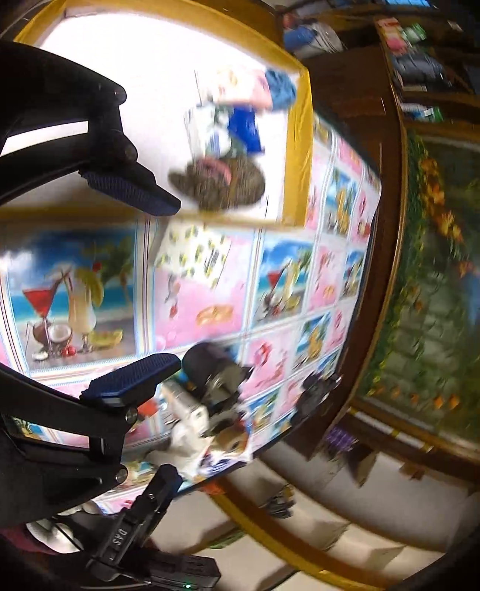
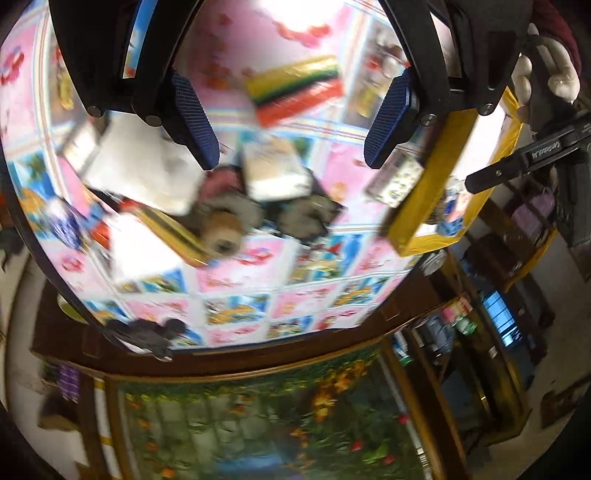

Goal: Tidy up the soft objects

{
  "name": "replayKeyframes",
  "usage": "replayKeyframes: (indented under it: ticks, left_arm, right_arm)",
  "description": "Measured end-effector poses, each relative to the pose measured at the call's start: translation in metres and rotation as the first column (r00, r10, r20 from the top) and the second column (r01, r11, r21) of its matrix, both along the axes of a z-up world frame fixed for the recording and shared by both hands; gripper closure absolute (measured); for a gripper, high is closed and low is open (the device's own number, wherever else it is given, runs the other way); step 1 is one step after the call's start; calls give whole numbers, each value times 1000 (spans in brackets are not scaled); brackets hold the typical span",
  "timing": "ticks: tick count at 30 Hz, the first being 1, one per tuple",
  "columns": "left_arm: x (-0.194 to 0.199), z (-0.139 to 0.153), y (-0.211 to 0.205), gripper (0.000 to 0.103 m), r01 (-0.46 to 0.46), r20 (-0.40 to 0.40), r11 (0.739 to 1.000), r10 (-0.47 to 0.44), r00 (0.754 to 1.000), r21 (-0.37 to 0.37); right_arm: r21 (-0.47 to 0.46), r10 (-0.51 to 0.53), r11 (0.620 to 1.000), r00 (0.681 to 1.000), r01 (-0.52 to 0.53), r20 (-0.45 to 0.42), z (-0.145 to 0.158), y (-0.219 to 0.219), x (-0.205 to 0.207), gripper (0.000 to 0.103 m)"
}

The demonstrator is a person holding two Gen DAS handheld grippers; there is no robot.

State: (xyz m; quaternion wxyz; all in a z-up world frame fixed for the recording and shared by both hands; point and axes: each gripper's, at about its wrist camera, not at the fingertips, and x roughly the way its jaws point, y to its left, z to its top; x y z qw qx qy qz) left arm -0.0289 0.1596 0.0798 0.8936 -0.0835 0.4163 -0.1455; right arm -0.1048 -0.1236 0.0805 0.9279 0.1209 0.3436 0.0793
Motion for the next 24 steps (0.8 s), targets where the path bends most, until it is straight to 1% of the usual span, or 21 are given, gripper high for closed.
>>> replayKeyframes:
  ticks: [2, 4, 8, 10, 12, 14, 16, 19, 22, 23, 24]
  left_arm:
    - [4, -6, -21, 27, 42, -7, 998, -42, 999, 40]
    - [11, -14, -38, 27, 70, -30, 993, -67, 997, 98]
    - [33, -35, -51, 27, 50, -89, 977, -33, 996, 207]
    - [48, -45, -48, 27, 14, -118, 972, 14, 993, 236]
    - [56, -49, -46, 27, -12, -117, 966, 43, 992, 256]
    - [62, -51, -49, 27, -11, -120, 962, 46, 992, 274]
    - [68, -53, -54, 27, -15, -119, 949, 55, 991, 314]
    - [75, -56, -58, 27, -22, -108, 936, 64, 992, 352]
    - [82, -61, -64, 27, -15, -107, 916, 63, 992, 401]
    - [85, -66, -67, 26, 0, -120, 906, 56, 991, 423]
    - [87, -73, -71, 24, 28, -158, 903, 45, 986, 429]
  right_arm:
    - [24, -36, 999, 999, 37, -3, -10, -22, -12, 22]
    - [47, -57, 997, 998, 57, -5, -16, -36, -19, 22]
    - [87, -82, 993, 997, 82, -2, -28, -56, -26, 22]
    - [109, -91, 990, 996, 91, -3, -34, -66, -27, 22]
    - [122, -99, 988, 995, 99, -6, -40, -73, -28, 22]
    - [144, -100, 984, 995, 101, -15, -45, -78, -25, 22]
    - [174, -97, 980, 995, 98, -15, -46, -81, -22, 22]
    - [175, -100, 980, 995, 99, 2, -48, -83, -19, 21]
    - [189, -94, 978, 996, 92, -3, -51, -86, -16, 21]
    - [190, -94, 977, 996, 93, -3, -52, -86, -16, 21]
    - [191, -94, 977, 996, 93, -3, -52, -85, -16, 21]
